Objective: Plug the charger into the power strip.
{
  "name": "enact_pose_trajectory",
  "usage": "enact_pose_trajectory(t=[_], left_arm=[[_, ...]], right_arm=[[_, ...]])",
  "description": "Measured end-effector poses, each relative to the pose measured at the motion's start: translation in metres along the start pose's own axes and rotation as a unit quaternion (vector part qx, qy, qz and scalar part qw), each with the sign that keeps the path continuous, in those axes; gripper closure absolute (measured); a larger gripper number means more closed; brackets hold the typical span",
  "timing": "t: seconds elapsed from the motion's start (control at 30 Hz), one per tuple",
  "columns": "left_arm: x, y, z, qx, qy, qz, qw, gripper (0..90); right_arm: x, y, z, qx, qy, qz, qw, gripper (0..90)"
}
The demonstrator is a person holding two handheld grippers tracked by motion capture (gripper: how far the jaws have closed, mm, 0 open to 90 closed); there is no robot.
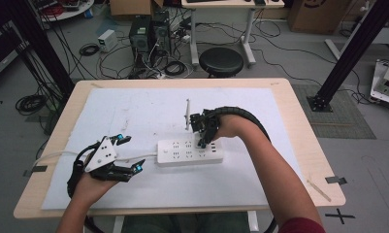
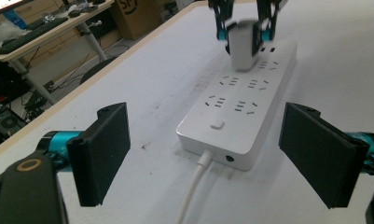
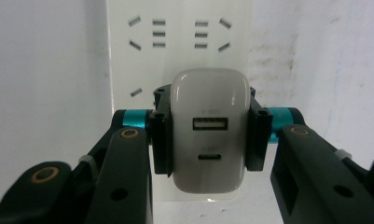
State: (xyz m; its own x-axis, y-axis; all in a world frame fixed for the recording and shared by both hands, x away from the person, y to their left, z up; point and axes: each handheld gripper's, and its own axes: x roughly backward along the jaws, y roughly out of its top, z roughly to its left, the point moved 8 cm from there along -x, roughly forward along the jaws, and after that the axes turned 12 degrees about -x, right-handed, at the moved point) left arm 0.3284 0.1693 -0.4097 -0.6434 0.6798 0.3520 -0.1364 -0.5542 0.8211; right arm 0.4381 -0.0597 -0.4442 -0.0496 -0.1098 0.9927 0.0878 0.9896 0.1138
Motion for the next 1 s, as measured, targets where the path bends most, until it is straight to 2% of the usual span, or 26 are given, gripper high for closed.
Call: enact_pose_trajectory(t=[0.03, 0.1, 0.17, 0.33, 0.4, 0.47, 0.67, 0.7, 0.73, 0.77, 0.83, 0.87, 0.9, 1.0], left_arm=[[0.000, 0.001, 0.000, 0.001, 0.001, -0.004, 1.0000, 16.5], [0.001, 0.001, 0.001, 0.000, 0.000, -0.002, 1.0000, 16.4], [0.001, 0.000, 0.002, 0.003, 0.002, -0.002, 1.0000, 16.5], [0.000, -0.001, 0.003, 0.002, 0.002, 0.000, 1.0000, 16.4], [-0.002, -0.001, 0.002, 0.003, 0.002, 0.001, 1.0000, 16.5], [-0.003, 0.000, 0.003, 0.001, 0.002, 0.002, 1.0000, 16.5], [-0.003, 0.003, 0.001, 0.000, -0.002, 0.000, 1.0000, 16.5], [-0.003, 0.002, 0.001, 0.001, -0.003, 0.001, 1.0000, 16.5], [-0.002, 0.002, 0.002, 0.001, -0.001, 0.001, 1.0000, 16.5], [-0.002, 0.002, 0.003, 0.002, -0.002, 0.001, 1.0000, 16.5], [0.000, 0.002, 0.007, 0.003, 0.004, 0.000, 1.0000, 16.5], [0.001, 0.003, 0.009, 0.003, 0.005, 0.000, 1.0000, 16.5], [0.001, 0.003, 0.011, 0.004, 0.006, 0.000, 1.0000, 16.5], [0.001, 0.004, 0.015, 0.007, 0.006, -0.001, 1.0000, 16.5]], right_arm=[[0.000, 0.000, 0.000, 0.001, -0.005, 0.004, 1.0000, 63.5], [0.000, -0.002, -0.002, -0.011, 0.010, -0.010, 0.9998, 63.6], [-0.001, -0.004, -0.002, -0.016, 0.013, -0.018, 0.9996, 63.6], [-0.001, -0.003, -0.003, -0.015, 0.016, -0.017, 0.9996, 63.7], [-0.005, -0.001, -0.002, -0.009, 0.009, -0.008, 0.9999, 63.7], [-0.005, 0.000, -0.002, -0.014, 0.011, 0.004, 0.9998, 63.6], [-0.005, 0.000, -0.002, -0.022, 0.012, -0.005, 0.9997, 62.9], [-0.005, 0.000, -0.002, -0.028, 0.008, 0.001, 0.9996, 57.4], [-0.006, 0.000, -0.002, -0.034, 0.005, 0.000, 0.9994, 47.9], [-0.005, 0.000, -0.002, -0.048, 0.004, -0.004, 0.9988, 41.2], [0.004, 0.001, -0.003, -0.074, -0.002, -0.041, 0.9964, 37.1], [0.012, 0.000, 0.000, -0.085, 0.000, -0.070, 0.9939, 32.2], [0.018, -0.002, 0.000, -0.098, -0.006, -0.087, 0.9914, 30.2], [0.031, -0.008, 0.002, -0.130, -0.001, -0.129, 0.9831, 27.1]])
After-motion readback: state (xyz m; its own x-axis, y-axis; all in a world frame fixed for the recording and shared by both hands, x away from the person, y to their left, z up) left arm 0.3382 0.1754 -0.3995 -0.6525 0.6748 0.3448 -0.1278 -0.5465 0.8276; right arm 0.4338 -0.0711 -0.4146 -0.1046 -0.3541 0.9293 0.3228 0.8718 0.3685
